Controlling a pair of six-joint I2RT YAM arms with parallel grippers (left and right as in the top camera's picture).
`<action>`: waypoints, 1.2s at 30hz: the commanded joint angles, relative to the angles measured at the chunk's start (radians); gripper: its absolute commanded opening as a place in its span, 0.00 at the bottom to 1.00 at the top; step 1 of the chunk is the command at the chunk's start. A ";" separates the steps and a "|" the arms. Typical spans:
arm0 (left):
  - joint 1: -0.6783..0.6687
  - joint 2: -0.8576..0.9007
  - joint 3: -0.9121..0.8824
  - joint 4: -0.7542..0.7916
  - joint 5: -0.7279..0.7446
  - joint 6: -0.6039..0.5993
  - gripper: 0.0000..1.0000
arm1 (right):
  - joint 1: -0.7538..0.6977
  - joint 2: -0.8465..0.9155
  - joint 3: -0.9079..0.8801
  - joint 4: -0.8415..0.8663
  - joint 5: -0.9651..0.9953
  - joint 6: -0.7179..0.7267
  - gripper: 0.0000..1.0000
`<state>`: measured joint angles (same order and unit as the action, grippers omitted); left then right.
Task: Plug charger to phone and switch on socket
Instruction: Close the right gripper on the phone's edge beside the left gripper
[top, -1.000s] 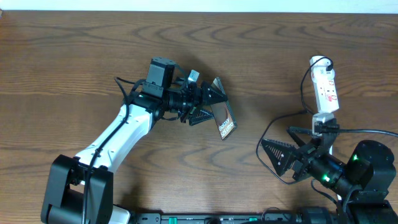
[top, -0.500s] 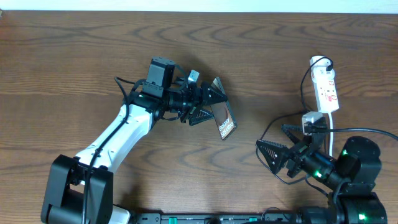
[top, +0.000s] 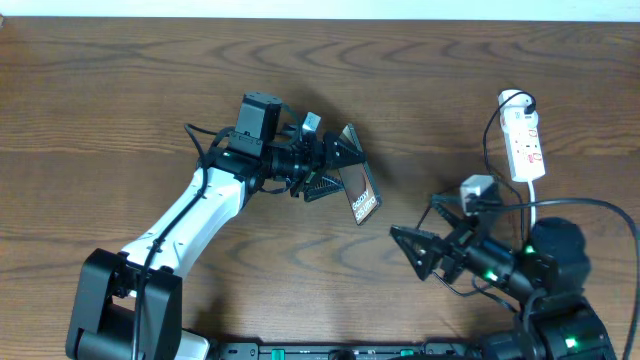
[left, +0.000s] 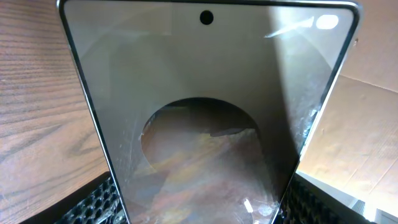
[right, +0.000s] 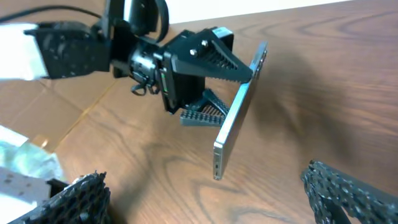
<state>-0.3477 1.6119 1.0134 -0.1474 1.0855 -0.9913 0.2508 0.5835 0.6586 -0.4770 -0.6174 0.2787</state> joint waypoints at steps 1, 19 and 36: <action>0.005 -0.028 0.027 0.011 0.025 0.005 0.56 | 0.126 0.050 -0.003 0.020 0.254 0.028 0.99; 0.005 -0.028 0.027 0.011 0.025 -0.006 0.56 | 0.456 0.385 -0.003 0.328 0.687 0.043 0.90; 0.005 -0.028 0.027 0.011 0.025 -0.006 0.56 | 0.492 0.478 -0.003 0.391 0.686 0.088 0.49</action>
<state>-0.3477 1.6119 1.0134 -0.1474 1.0855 -0.9951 0.7353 1.0641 0.6586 -0.0925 0.0547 0.3595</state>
